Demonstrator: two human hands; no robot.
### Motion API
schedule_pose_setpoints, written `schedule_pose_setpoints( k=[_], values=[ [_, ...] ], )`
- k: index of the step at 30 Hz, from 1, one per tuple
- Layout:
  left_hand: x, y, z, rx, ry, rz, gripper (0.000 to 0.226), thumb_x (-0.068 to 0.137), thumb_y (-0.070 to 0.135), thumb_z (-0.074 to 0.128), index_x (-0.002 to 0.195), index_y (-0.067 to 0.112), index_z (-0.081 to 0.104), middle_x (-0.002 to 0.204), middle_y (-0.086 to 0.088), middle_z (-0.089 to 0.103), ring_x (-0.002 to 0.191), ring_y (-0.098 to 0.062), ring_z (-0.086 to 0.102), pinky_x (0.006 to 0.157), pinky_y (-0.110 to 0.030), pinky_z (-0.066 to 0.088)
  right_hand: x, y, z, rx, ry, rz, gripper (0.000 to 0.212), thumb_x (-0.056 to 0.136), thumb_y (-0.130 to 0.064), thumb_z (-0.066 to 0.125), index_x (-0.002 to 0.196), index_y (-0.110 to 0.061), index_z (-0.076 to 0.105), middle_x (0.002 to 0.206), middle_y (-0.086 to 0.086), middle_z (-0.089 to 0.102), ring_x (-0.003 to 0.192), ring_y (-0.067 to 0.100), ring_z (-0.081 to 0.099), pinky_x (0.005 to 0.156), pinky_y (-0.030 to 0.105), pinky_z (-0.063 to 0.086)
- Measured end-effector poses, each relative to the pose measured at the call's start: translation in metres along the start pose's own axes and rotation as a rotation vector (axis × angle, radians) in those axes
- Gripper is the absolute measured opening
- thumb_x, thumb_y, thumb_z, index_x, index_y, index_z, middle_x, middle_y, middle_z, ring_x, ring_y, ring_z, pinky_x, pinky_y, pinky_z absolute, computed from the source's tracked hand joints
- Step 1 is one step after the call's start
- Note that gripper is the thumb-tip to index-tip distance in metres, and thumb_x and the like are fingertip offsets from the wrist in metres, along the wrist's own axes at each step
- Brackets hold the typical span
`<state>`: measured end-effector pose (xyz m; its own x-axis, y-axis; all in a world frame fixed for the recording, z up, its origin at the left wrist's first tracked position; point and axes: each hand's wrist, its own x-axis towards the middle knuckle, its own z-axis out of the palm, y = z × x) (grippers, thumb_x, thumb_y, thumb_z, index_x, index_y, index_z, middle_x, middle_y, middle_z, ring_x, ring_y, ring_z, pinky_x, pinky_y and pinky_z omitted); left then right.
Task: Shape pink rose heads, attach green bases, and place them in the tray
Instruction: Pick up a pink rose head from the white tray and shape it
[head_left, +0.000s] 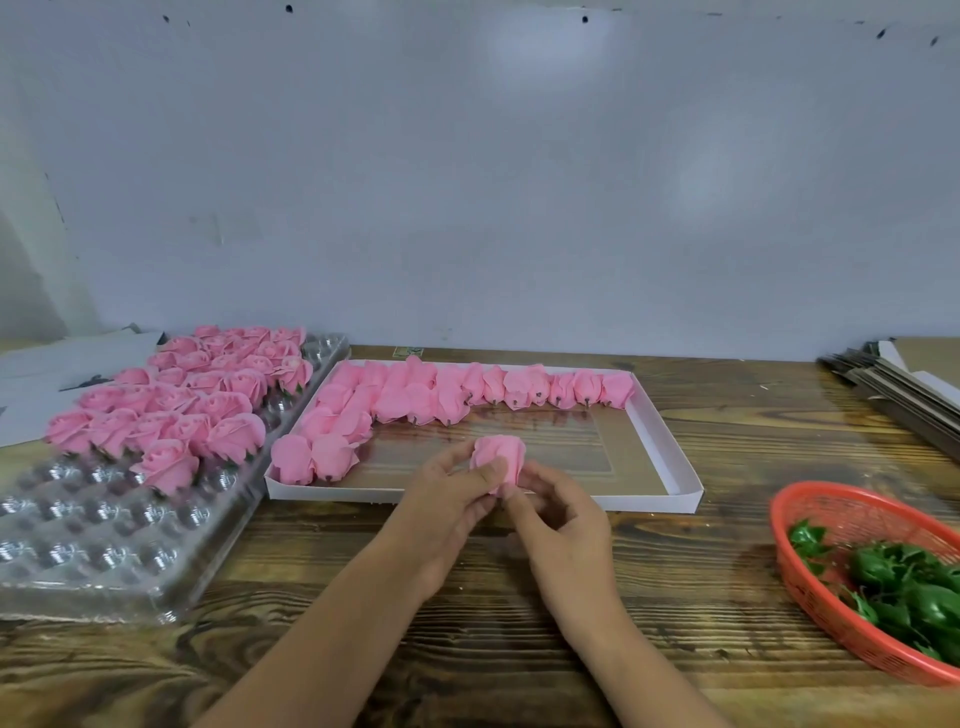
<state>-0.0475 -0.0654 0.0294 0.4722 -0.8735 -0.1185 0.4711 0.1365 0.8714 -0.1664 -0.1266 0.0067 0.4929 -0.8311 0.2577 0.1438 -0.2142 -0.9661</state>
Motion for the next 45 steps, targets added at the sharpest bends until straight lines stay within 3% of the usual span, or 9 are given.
schedule_pose_setpoints(
  k=[6, 10, 17, 24, 30, 37, 39, 43, 45],
  values=[
    [-0.005, -0.008, 0.011, -0.078, 0.003, 0.025, 0.047, 0.080, 0.017, 0.070, 0.125, 0.004, 0.065, 0.104, -0.019, 0.072, 0.095, -0.033, 0.071, 0.099, -0.058, 0.053, -0.004, 0.001, -0.001, -0.135, -0.010, -0.110, 0.050, 0.082, -0.013, 0.081, 0.121, -0.042, 0.067, 0.094, -0.014, 0.075, 0.092, 0.006, 0.070, 0.074, 0.018, 0.056],
    [-0.009, -0.013, 0.017, -0.043, 0.033, 0.058, 0.044, 0.079, 0.025, 0.072, 0.120, 0.008, 0.069, 0.102, -0.015, 0.074, 0.092, -0.028, 0.073, 0.077, -0.041, 0.061, -0.005, 0.002, 0.001, -0.169, 0.031, -0.150, 0.055, 0.079, -0.018, 0.084, 0.113, -0.056, 0.063, 0.095, -0.017, 0.075, 0.086, 0.007, 0.072, 0.075, 0.016, 0.056],
    [-0.013, -0.018, 0.022, 0.003, 0.009, 0.089, 0.053, 0.071, 0.031, 0.081, 0.119, 0.012, 0.071, 0.105, -0.016, 0.076, 0.091, -0.024, 0.072, 0.085, -0.035, 0.055, -0.003, -0.002, -0.004, -0.077, 0.086, -0.154, 0.035, 0.087, -0.014, 0.077, 0.113, -0.037, 0.073, 0.088, -0.015, 0.076, 0.079, 0.002, 0.069, 0.073, 0.018, 0.056],
    [-0.017, -0.008, 0.013, 0.057, -0.172, 0.018, 0.054, 0.071, 0.049, 0.090, 0.115, 0.022, 0.076, 0.111, -0.004, 0.074, 0.106, -0.015, 0.070, 0.087, -0.024, 0.055, 0.001, -0.019, -0.011, 0.638, -0.216, 0.305, 0.037, 0.077, -0.013, 0.075, 0.113, -0.008, 0.075, 0.115, 0.020, 0.072, 0.099, 0.022, 0.072, 0.080, 0.025, 0.059],
    [-0.021, -0.003, 0.012, 0.177, -0.262, -0.004, 0.048, 0.069, 0.056, 0.087, 0.108, 0.030, 0.077, 0.133, 0.001, 0.068, 0.122, -0.015, 0.065, 0.094, -0.029, 0.054, -0.001, -0.020, -0.012, 0.702, -0.477, 0.392, 0.053, 0.075, -0.025, 0.087, 0.121, -0.004, 0.070, 0.117, 0.021, 0.070, 0.099, 0.021, 0.070, 0.084, 0.026, 0.058],
    [-0.030, 0.008, 0.009, 0.275, -0.300, -0.024, 0.113, 0.054, 0.061, 0.092, 0.131, -0.011, 0.051, 0.122, 0.003, 0.072, 0.112, -0.016, 0.068, 0.088, -0.032, 0.057, -0.001, -0.021, -0.015, 0.744, -0.541, 0.521, 0.055, 0.063, -0.025, 0.094, 0.108, 0.000, 0.075, 0.086, 0.013, 0.068, 0.072, 0.015, 0.068, 0.071, 0.022, 0.059],
    [-0.030, 0.009, 0.009, 0.281, -0.301, -0.025, 0.106, 0.055, 0.062, 0.092, 0.125, -0.009, 0.057, 0.122, 0.004, 0.071, 0.113, -0.016, 0.066, 0.089, -0.033, 0.056, -0.002, -0.022, -0.015, 0.750, -0.545, 0.543, 0.054, 0.062, -0.025, 0.094, 0.107, -0.001, 0.075, 0.086, 0.012, 0.068, 0.072, 0.015, 0.067, 0.070, 0.022, 0.059],
    [-0.028, 0.007, 0.008, 0.319, -0.334, 0.002, 0.052, 0.061, 0.066, 0.087, 0.094, 0.027, 0.078, 0.117, 0.006, 0.071, 0.112, -0.018, 0.065, 0.095, -0.041, 0.054, -0.001, -0.024, -0.016, 0.774, -0.575, 0.582, 0.048, 0.063, -0.022, 0.092, 0.104, -0.002, 0.076, 0.082, 0.011, 0.069, 0.070, 0.016, 0.067, 0.067, 0.022, 0.058],
    [-0.025, 0.003, 0.007, 0.278, -0.286, 0.004, 0.062, 0.062, 0.069, 0.085, 0.103, 0.024, 0.077, 0.115, 0.003, 0.072, 0.110, -0.020, 0.067, 0.091, -0.038, 0.055, -0.001, -0.024, -0.015, 0.772, -0.566, 0.580, 0.046, 0.067, -0.022, 0.089, 0.105, -0.001, 0.075, 0.087, 0.013, 0.069, 0.075, 0.018, 0.069, 0.070, 0.024, 0.059]
  ],
)
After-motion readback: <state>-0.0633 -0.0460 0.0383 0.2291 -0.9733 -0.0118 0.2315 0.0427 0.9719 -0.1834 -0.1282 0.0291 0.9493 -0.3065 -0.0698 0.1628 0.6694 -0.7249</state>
